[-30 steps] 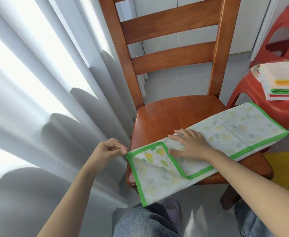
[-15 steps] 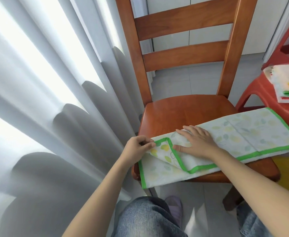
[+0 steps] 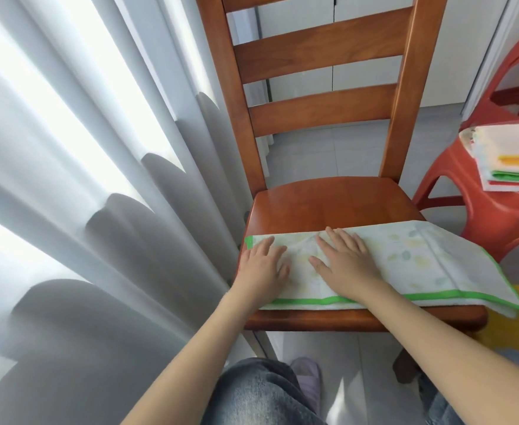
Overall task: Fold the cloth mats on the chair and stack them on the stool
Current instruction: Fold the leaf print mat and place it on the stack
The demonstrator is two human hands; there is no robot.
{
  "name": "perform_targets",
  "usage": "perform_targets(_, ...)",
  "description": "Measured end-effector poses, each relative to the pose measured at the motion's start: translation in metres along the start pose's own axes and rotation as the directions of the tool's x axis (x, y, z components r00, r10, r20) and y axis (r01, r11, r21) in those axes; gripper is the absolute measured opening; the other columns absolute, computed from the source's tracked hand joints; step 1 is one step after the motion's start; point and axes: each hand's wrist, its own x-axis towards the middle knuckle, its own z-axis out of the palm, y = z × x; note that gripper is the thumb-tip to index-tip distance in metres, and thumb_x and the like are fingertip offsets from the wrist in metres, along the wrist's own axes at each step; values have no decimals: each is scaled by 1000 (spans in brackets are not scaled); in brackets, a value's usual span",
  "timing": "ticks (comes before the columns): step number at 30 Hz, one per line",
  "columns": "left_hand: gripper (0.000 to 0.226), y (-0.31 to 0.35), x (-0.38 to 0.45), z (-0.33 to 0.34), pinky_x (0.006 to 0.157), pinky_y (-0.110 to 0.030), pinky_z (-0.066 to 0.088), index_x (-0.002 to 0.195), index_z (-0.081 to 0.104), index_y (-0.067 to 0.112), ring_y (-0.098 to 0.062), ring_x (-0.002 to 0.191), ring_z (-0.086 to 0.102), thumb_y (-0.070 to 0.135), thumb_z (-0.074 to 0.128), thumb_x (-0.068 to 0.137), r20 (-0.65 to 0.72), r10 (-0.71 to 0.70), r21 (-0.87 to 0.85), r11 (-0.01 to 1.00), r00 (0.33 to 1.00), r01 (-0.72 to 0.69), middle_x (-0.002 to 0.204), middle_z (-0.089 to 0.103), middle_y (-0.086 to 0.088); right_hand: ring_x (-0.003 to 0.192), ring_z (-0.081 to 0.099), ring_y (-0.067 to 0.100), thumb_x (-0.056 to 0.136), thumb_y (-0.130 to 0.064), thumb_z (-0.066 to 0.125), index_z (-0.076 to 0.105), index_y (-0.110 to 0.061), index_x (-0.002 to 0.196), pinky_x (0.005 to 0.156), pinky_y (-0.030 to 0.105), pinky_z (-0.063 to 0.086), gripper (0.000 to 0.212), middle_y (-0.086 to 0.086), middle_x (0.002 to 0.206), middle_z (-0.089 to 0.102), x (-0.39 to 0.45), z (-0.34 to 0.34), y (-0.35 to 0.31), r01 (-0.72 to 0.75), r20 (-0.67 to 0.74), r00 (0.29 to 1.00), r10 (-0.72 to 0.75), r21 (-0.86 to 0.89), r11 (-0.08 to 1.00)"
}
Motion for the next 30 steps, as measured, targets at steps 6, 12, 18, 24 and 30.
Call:
perform_targets(6, 61, 16, 18, 35, 116, -51, -12, 151, -4, 27, -27, 146, -16, 49, 18, 99, 100, -35, 57, 998, 994, 30, 159, -13, -4, 145, -13, 11, 99, -43, 12, -3, -27, 150, 118, 34, -9, 55, -8, 158, -10, -11, 4, 4, 128, 65, 990, -128, -3, 992)
perform_targets(12, 58, 2, 10, 34, 117, -48, -8, 150, 8, 35, -26, 147, -11, 54, 18, 97, -2, -172, 35, 984, 985, 172, 160, -6, -7, 146, -5, 20, 95, -54, 14, 3, -26, 150, 119, 41, -4, 63, -3, 159, -1, -19, 6, 11, -53, -52, 997, 51, -28, 998)
perform_targets(18, 71, -19, 10, 20, 110, -46, 25, 149, 19, 26, -36, 136, 29, 57, 43, 90, -65, -476, -259, 857, 877, 446, 150, 31, -14, 146, -6, 22, 94, -57, 12, 0, -26, 150, 119, 43, -3, 65, -2, 159, -4, -18, 5, 4, -57, -36, 998, 55, -32, 998)
perform_targets(24, 59, -46, -3, 10, 77, -32, 46, 112, 53, 12, -27, 101, 60, 51, 72, 72, -5, -697, -633, 558, 717, 537, 111, 65, -5, 140, 14, 21, 92, -56, 29, 17, -24, 148, 115, 39, 10, 65, -1, 154, 19, -13, 5, -24, 58, -67, 996, -53, 72, 996)
perform_targets(30, 46, -67, -16, -18, 73, -29, 44, 113, 54, 9, -25, 95, 60, 28, 74, 77, -121, -712, -687, 563, 692, 459, 110, 63, -6, 139, 13, 21, 78, -69, 49, 19, -27, 147, 113, 38, 11, 87, -2, 151, 19, 3, 1, -46, 162, 51, 984, -172, 160, 974)
